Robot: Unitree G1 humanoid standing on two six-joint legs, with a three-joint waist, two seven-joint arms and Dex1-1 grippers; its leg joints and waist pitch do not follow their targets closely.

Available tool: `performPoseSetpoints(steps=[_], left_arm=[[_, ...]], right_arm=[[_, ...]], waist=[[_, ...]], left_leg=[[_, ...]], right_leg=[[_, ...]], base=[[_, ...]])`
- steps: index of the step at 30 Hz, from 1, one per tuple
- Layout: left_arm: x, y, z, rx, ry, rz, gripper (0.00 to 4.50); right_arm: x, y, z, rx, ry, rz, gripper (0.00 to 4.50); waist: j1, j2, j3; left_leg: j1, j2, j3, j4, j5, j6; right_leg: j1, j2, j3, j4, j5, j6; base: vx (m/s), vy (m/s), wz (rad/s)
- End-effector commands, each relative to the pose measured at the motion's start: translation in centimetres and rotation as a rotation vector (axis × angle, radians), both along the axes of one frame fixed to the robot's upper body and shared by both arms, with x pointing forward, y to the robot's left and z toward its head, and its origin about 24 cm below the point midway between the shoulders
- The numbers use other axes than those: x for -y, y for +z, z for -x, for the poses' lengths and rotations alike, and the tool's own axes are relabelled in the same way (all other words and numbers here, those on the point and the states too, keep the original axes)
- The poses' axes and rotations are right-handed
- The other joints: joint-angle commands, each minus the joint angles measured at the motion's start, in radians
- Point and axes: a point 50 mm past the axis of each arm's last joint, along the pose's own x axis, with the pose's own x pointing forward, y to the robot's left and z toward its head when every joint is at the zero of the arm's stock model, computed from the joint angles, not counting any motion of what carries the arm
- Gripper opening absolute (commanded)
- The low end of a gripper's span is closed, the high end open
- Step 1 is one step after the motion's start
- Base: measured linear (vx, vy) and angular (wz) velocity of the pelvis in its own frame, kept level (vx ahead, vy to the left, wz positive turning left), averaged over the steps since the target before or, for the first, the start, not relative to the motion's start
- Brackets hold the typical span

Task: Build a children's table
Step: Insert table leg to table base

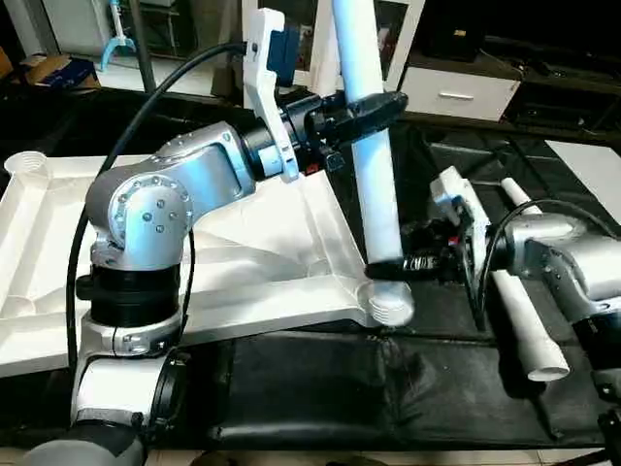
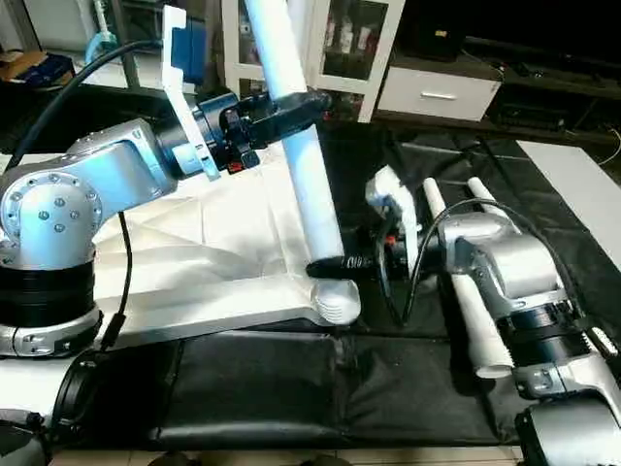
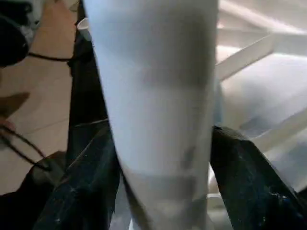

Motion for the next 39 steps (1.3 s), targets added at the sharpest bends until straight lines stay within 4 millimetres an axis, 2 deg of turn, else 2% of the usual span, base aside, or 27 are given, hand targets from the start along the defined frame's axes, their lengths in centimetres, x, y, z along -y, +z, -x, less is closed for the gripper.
performPoseSetpoints(steps=[1,8,9,11,12,15,22,26,27,29,31,32,36,38,39], left_arm=[[0.7,0.8,0.7,0.038,-0.052,-0.01,1.64],[0.8,0.8,0.8,0.042,-0.065,-0.017,1.64],[0.8,0.8,0.8,0.042,-0.068,-0.018,1.64],[0.8,0.8,0.9,0.042,-0.075,-0.021,1.64],[0.8,0.8,0.9,0.042,-0.078,-0.022,1.64],[0.9,0.8,1.0,0.045,-0.084,-0.027,1.64],[1.1,0.9,1.2,0.054,-0.103,-0.03,1.64],[1.1,1.1,0.8,0.071,-0.056,-0.047,1.64],[1.2,1.1,0.7,0.057,-0.05,-0.039,1.99],[0.9,1.1,0.3,0.028,-0.017,-0.028,2.34],[0.7,1.1,0.0,0.021,0.004,-0.024,2.43],[0.6,1.1,0.0,0.019,0.009,-0.025,2.52],[0.0,1.2,-0.3,0.023,0.041,-0.006,2.81],[-0.5,1.5,-0.8,0.037,0.096,0.026,2.89],[-1.1,1.7,-1.2,0.047,0.138,0.046,2.93]], right_arm=[[0.3,0.2,0.2,0.004,0.011,0.022,2.81],[0.3,0.1,0.3,-0.002,0.015,0.022,2.81],[0.3,0.1,0.3,-0.002,0.014,0.022,2.54],[0.4,0.1,0.3,-0.007,0.014,0.02,2.54],[0.4,0.1,0.3,-0.01,0.014,0.019,2.34],[0.3,0.1,0.5,-0.023,0.026,0.015,2.14],[0.1,-0.2,0.7,-0.027,0.04,0.019,1.98],[0.0,-0.2,0.4,-0.01,0.016,0.018,1.97],[0.0,-0.2,0.3,-0.005,0.009,0.016,1.96],[-0.1,-0.2,0.1,0.006,-0.009,0.013,1.96],[-0.1,-0.2,0.0,0.012,-0.025,0.006,1.95],[-0.1,-0.2,0.0,0.015,-0.032,0.002,1.94],[0.1,0.0,-0.5,0.036,-0.076,-0.015,1.93],[0.4,0.4,-1.3,0.081,-0.163,-0.036,1.93],[0.8,0.7,-2.3,0.125,-0.279,-0.056,1.93]], waist=[[0.001,-0.008,-0.078],[0.003,-0.008,-0.077],[0.003,-0.008,-0.077],[0.003,-0.007,-0.078],[0.003,-0.007,-0.077],[0.003,-0.008,-0.079],[0.005,-0.005,-0.078],[0.005,-0.006,-0.078],[0.005,-0.006,-0.078],[0.005,-0.005,-0.079],[0.005,-0.003,-0.079],[0.006,0.001,-0.079],[0.005,0.0,-0.08],[0.006,0.002,-0.081],[0.004,0.001,-0.08]], left_leg=[[0.014,0.017,0.002,-0.067,-0.11,0.02],[0.013,0.017,0.001,-0.067,-0.115,0.017],[0.013,0.017,0.001,-0.067,-0.115,0.016],[0.013,0.017,0.001,-0.067,-0.111,0.017],[0.013,0.018,0.001,-0.068,-0.112,0.017],[0.012,0.017,0.001,-0.066,-0.104,0.018],[0.014,0.017,0.001,-0.067,-0.112,0.015],[0.013,0.017,0.001,-0.067,-0.112,0.013],[0.013,0.017,0.001,-0.067,-0.112,0.013],[0.012,0.016,0.0,-0.066,-0.108,0.011],[0.013,0.016,0.0,-0.067,-0.112,0.01],[0.015,0.016,0.0,-0.067,-0.114,0.009],[0.013,0.016,0.0,-0.067,-0.107,0.007],[0.014,0.016,0.0,-0.068,-0.102,0.007],[0.014,0.015,0.001,-0.068,-0.105,0.005]], right_leg=[[0.065,-0.057,0.033,-0.081,-0.259,-0.176],[0.065,-0.057,0.033,-0.083,-0.277,-0.166],[0.065,-0.057,0.033,-0.083,-0.278,-0.165],[0.065,-0.057,0.034,-0.082,-0.272,-0.167],[0.065,-0.057,0.033,-0.081,-0.269,-0.169],[0.066,-0.057,0.034,-0.081,-0.258,-0.17],[0.065,-0.057,0.034,-0.081,-0.265,-0.171],[0.066,-0.057,0.034,-0.082,-0.267,-0.167],[0.066,-0.057,0.033,-0.082,-0.27,-0.166],[0.066,-0.056,0.033,-0.08,-0.259,-0.168],[0.066,-0.056,0.033,-0.081,-0.258,-0.169],[0.066,-0.056,0.033,-0.08,-0.258,-0.172],[0.068,-0.055,0.032,-0.079,-0.233,-0.178],[0.067,-0.056,0.032,-0.078,-0.211,-0.188],[0.065,-0.056,0.032,-0.079,-0.215,-0.188]], base=[[0.0,0.0,0.0],[0.0,0.0,0.0],[0.0,0.0,0.0],[0.0,0.0,0.0],[0.0,0.0,0.0],[0.0,0.0,0.0],[0.0,0.0,0.0],[0.0,0.0,0.0],[0.0,0.0,0.0],[0.0,0.0,0.0],[0.0,0.0,0.0],[0.0,0.0,0.0],[0.0,0.0,0.0],[0.0,0.0,0.0],[0.0,0.0,0.0]])
